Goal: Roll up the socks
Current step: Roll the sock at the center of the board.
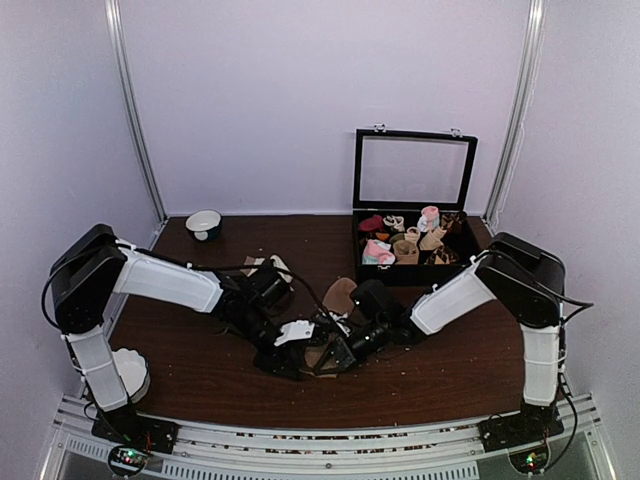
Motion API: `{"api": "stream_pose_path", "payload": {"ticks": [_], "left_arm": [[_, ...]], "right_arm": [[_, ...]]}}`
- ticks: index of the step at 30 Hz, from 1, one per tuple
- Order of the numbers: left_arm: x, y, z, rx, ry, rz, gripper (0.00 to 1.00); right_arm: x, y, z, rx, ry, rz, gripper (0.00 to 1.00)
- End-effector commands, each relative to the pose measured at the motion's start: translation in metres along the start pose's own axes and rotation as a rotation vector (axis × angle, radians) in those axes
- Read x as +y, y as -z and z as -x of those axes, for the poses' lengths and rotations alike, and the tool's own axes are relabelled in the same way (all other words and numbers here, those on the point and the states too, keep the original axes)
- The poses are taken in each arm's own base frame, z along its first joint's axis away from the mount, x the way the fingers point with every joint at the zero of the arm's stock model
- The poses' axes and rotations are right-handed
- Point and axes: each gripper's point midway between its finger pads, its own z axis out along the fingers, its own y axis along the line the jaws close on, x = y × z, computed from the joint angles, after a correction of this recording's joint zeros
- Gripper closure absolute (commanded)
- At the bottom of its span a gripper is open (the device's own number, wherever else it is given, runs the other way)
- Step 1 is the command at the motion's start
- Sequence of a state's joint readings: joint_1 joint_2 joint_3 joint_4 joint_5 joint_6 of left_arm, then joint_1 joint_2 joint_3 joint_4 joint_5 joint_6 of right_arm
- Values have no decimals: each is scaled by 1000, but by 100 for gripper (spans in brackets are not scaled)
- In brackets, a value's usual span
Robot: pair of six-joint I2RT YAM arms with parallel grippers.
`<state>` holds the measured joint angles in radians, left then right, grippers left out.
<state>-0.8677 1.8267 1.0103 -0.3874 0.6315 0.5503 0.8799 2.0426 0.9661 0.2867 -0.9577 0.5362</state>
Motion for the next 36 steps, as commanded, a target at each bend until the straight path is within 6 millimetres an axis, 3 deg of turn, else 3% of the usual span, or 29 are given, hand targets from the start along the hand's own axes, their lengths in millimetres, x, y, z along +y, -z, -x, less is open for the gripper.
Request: {"api": "stream_pose_path", "payload": {"ticks": [1,9,15,19,27,36], "left_arm": [[11,-8,13,-20,-27,10,63],[19,-19,-6,53,20,28,75],[16,-25,-11,82,101,-19,99],[12,-25,-15,72,200,-86,100],[6,-34,-36,145,341,-168,100],[6,-30,-39,145,467,-258,100]], "right_arm": [[-11,-3,-6,-10,-64,6,98],[-7,0,-1,-78,-112,67,97],[-5,4,2,-123,-118,76,88],[-12,11,-5,-145,-121,22,63],[-20,38,-17,-202,-66,-139,60],[-18,77,-33,-298,37,-299,61]]}}
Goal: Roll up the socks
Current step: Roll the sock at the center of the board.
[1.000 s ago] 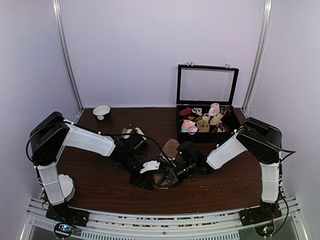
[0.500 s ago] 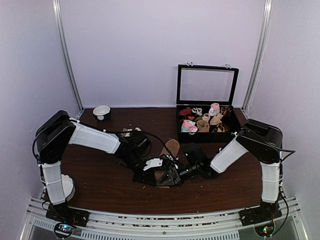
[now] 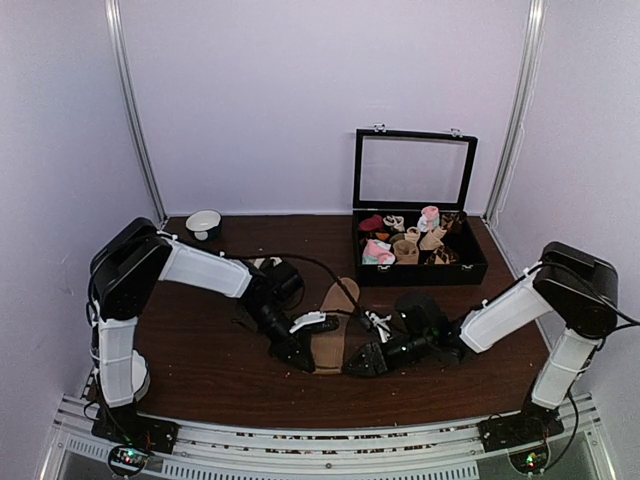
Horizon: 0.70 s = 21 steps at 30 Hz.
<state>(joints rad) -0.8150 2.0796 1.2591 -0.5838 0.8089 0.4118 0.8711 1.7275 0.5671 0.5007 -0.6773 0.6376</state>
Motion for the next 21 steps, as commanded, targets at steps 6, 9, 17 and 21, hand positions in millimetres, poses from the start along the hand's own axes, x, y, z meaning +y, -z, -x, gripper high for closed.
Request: {"api": "stream_pose_path", "payload": {"ticks": [6,9,17,21], "left_arm": [[5,-9,-48,142,282,-84,100],[5,-8,-51,160,331,-108,100],[7,-6,-52,188,361,-107,100],[7,-7,-55,198,400,-129,100]], "right_arm": [[-3,51,19,-215,395,-406,3],[8,81,35,-327,523,-588,0],[3,96,43,-478,504,-604,0],[36,53,12,-308,954,-555,0]]}}
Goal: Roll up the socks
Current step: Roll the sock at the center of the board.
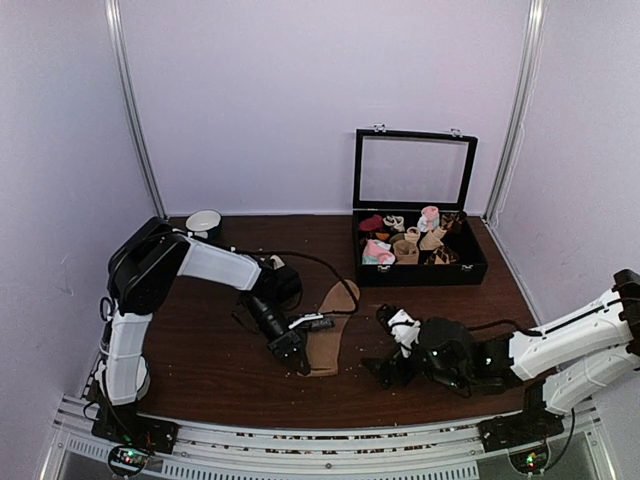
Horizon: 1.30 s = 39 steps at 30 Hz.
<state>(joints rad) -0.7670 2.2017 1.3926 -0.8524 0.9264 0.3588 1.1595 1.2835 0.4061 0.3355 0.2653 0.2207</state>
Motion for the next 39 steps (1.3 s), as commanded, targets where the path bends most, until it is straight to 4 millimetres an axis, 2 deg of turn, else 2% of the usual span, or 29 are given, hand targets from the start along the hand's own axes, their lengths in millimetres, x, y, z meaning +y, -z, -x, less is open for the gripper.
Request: {"api": "stream_pose_path", "payload": {"ticks": [1,4,6,10,14,18,26,34,37,39], "left_arm": [[25,-11,-37,131,139,47,100],[26,-11,-39,135,159,32,100],[27,-12,-38,135,168,23,100],[30,-11,-35,137,169,26,100],[31,-10,-33,141,167,32,100],[33,-9,-31,143,170,29,100],[33,-9,-35,158,169,26,100],[34,-4,-32,150,155,39,100],[33,0,-29,142,148,45,100],[32,4,-25,128,143,48,93]], "right_arm": [[56,-5,2,-51,413,138,3],[95,-13,-1,-41,538,308,15],[113,-18,0,-61,607,372,25],[132,-36,-3,-39,714,426,42],[144,-49,-10,-7,779,481,52],[141,-63,-24,52,820,505,55],[117,-83,-39,129,816,490,60],[106,-87,-55,201,794,499,69],[106,-84,-61,237,782,529,77],[105,-82,-67,265,772,545,82]]}}
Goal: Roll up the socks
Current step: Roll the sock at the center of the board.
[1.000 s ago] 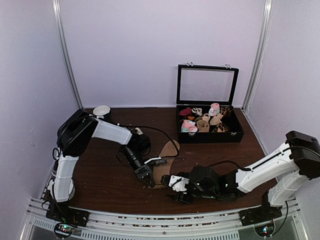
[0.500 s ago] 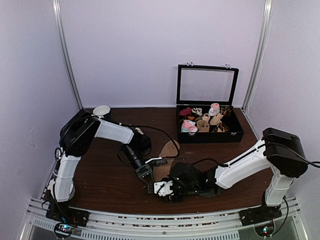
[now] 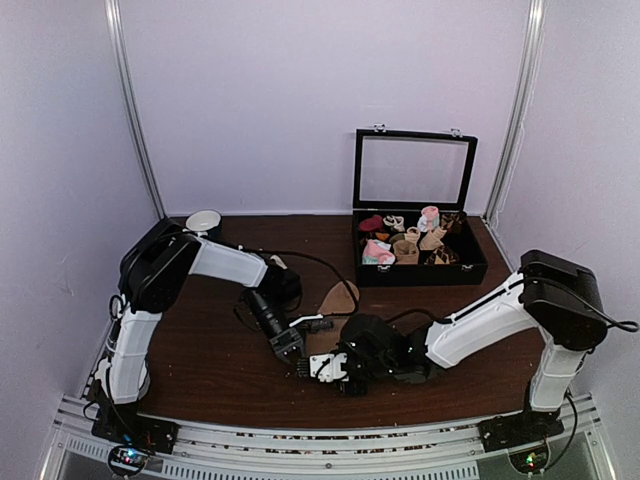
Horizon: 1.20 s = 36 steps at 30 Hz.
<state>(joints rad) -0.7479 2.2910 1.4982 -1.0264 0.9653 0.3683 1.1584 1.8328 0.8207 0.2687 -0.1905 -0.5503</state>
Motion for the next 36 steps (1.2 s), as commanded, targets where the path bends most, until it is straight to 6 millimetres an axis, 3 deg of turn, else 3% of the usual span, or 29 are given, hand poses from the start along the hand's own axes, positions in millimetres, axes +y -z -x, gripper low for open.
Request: {"api": "stream_pose_path", "payload": {"ticks": [1,3,10,18,22,28,36], "left_arm": [[33,6,-15,64,14,130,86],[28,15,-9,47,-19,148,71],[0,60,3,-85,-193,245,41],[-14,72,-7,-143,-355,347,40],[-31,59,-10,-157,-479,337,42],[-43,28,-7,-97,-670,381,48],[-40,17,15,-60,-827,499,50]], "right_arm": [[21,-4,-31,106,-47,110,85],[20,-6,-35,124,-93,129,91],[17,-9,-39,140,-354,270,100],[22,3,-20,63,-743,431,100],[20,5,-14,33,-954,501,100],[21,-3,-26,78,-1166,573,100],[16,-5,-41,56,-1270,590,100]]}}
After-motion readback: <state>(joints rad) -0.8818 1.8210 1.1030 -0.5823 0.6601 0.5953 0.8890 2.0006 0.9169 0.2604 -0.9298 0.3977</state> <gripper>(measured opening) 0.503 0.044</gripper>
